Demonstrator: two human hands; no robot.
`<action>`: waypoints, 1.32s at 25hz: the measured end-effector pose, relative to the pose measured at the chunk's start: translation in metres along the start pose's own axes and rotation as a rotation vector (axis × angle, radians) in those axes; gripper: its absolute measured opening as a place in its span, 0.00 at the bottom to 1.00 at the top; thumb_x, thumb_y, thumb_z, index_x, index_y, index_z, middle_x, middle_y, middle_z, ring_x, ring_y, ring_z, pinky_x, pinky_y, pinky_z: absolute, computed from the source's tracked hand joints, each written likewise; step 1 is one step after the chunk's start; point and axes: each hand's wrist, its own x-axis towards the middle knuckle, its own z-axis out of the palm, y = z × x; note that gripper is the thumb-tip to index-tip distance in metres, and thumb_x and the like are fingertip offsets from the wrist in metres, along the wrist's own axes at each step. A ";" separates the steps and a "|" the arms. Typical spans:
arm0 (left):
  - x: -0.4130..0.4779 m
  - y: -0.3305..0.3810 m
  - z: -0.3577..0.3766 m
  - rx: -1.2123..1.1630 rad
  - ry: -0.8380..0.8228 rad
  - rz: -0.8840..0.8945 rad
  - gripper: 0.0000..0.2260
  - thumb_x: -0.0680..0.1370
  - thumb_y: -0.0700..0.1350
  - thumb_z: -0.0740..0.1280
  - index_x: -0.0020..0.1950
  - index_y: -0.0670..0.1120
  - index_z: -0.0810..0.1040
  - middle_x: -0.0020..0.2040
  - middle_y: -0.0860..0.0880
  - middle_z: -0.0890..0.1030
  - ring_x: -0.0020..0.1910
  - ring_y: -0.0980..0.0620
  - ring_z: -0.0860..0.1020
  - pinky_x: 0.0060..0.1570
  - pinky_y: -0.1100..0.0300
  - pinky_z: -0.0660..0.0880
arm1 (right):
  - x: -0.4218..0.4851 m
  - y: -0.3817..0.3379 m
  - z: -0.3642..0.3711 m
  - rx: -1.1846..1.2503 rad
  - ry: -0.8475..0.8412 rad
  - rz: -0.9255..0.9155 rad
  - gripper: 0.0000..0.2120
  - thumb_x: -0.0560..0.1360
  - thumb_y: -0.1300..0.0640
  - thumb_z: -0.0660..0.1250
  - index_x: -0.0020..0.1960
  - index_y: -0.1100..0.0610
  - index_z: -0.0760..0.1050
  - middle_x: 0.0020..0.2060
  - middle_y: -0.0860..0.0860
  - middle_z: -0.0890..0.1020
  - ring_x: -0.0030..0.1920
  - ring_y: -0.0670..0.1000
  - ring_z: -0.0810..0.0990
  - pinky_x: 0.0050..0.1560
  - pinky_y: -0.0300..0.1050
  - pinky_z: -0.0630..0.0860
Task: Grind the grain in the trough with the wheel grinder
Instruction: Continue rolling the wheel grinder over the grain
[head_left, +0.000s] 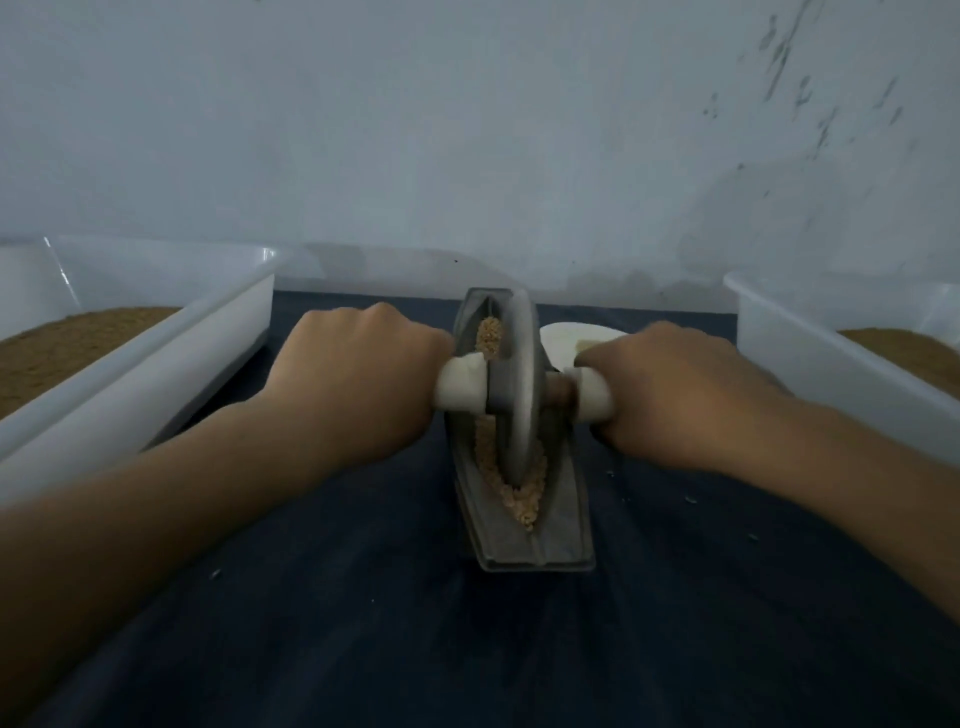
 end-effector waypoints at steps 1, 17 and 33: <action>0.006 0.000 0.004 0.023 -0.037 -0.014 0.03 0.64 0.52 0.66 0.36 0.58 0.73 0.27 0.57 0.56 0.22 0.56 0.52 0.25 0.66 0.49 | 0.007 -0.002 0.002 0.000 -0.025 0.014 0.13 0.58 0.44 0.69 0.37 0.41 0.65 0.24 0.39 0.66 0.22 0.40 0.61 0.22 0.34 0.52; 0.049 0.012 0.006 -0.057 -0.271 -0.220 0.06 0.78 0.47 0.64 0.52 0.53 0.78 0.43 0.49 0.77 0.41 0.45 0.78 0.36 0.54 0.70 | 0.058 -0.022 0.011 0.140 -0.236 0.228 0.07 0.76 0.51 0.69 0.53 0.48 0.76 0.46 0.52 0.82 0.45 0.57 0.80 0.39 0.47 0.71; 0.015 -0.005 0.014 -0.130 -0.188 -0.069 0.04 0.70 0.52 0.67 0.43 0.57 0.74 0.32 0.56 0.69 0.27 0.53 0.66 0.26 0.59 0.64 | 0.032 -0.012 -0.007 0.058 -0.127 -0.051 0.11 0.68 0.52 0.73 0.42 0.45 0.70 0.32 0.45 0.70 0.31 0.51 0.74 0.28 0.41 0.59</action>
